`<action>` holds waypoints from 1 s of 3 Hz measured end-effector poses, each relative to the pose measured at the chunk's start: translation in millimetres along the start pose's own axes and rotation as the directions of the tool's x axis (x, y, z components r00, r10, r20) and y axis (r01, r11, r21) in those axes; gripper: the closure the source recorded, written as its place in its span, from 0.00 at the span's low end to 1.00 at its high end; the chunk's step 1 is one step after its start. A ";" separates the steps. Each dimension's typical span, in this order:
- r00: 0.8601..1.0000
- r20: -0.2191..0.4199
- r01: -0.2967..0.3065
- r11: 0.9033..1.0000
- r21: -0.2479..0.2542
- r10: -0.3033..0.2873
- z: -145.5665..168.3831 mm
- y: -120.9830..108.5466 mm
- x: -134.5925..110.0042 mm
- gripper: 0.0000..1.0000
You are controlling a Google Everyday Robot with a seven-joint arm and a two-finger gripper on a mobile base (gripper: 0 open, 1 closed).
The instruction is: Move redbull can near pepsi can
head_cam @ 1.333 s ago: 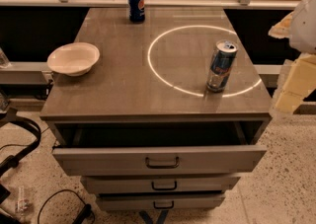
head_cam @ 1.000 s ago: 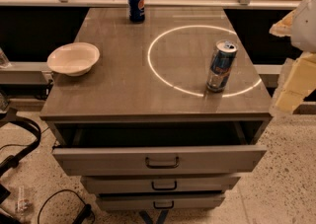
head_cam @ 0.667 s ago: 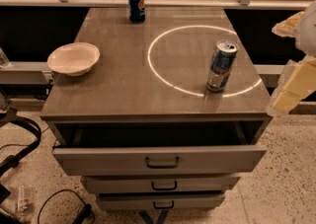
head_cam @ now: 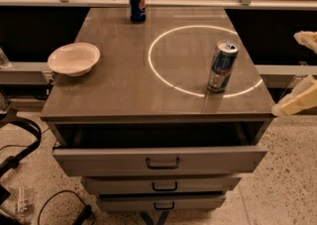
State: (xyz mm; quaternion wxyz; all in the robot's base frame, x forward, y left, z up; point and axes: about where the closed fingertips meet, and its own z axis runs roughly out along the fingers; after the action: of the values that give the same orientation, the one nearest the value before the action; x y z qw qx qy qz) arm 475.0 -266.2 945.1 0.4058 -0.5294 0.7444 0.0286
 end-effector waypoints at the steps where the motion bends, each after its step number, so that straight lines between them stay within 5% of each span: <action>1: 0.972 0.234 -0.023 0.998 0.065 0.007 20.5 -20.5 -0.2 0.00; 2: 0.884 0.460 -0.095 0.995 0.013 0.078 37.1 -32.7 -16.8 0.00; 3: 0.809 0.556 -0.145 0.981 -0.131 0.194 49.4 -25.6 -27.8 0.00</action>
Offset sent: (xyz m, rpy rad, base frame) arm 0.0687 0.0278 0.0079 0.7721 -0.2046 0.1971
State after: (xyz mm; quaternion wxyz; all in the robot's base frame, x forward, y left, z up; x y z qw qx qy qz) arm 527.2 -232.8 939.6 0.5817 -0.4447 0.6331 0.2510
